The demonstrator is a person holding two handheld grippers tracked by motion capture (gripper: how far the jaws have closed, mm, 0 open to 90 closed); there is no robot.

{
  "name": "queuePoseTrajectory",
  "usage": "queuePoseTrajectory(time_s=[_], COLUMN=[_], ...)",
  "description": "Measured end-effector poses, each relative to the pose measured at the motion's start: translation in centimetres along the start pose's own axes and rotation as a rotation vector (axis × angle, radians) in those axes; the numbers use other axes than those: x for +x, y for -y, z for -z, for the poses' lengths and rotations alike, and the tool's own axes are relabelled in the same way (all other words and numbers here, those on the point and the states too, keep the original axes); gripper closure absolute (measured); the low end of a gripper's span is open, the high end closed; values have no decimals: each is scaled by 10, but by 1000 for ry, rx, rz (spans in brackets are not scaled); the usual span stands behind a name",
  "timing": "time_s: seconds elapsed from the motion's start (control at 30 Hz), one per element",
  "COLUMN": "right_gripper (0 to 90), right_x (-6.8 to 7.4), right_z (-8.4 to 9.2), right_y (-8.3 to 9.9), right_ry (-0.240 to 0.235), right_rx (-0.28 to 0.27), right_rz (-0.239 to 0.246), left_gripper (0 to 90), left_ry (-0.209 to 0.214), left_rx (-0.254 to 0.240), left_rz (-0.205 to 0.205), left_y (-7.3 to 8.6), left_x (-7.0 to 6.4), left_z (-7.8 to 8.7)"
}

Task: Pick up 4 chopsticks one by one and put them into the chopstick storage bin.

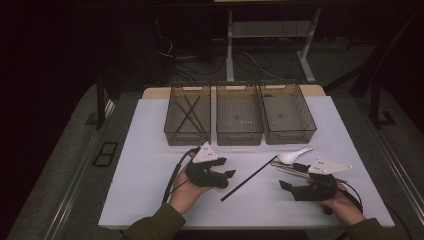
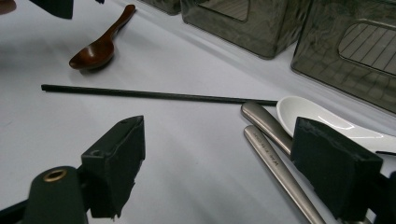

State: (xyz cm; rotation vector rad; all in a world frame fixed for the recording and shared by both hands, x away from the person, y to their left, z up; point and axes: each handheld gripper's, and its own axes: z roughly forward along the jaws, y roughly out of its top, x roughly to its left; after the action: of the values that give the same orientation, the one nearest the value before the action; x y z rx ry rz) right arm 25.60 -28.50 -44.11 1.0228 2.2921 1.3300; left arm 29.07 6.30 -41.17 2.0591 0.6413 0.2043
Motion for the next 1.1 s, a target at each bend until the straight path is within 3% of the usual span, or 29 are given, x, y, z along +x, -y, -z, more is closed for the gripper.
queuePoseTrajectory(time_s=[0.27,0.33,0.53,0.7,1.1], right_gripper=[176,176,176,176,176], right_x=[0,0,0,0,0], right_z=[0,0,0,0,-1], right_y=[0,0,0,0,0], right_ry=[-1,-1,-3,-2,-3], right_rx=[4,3,3,3,5], right_rz=[3,2,4,5,5], left_gripper=[562,593,676,711,769], left_ry=[14,25,42,44,36], left_rx=[29,30,75,121,176], left_rz=[-9,5,-1,-12,-32], left_y=[4,5,7,10,15], left_x=[-8,-10,-16,-19,-24], left_z=[-14,-18,-30,-38,-55])
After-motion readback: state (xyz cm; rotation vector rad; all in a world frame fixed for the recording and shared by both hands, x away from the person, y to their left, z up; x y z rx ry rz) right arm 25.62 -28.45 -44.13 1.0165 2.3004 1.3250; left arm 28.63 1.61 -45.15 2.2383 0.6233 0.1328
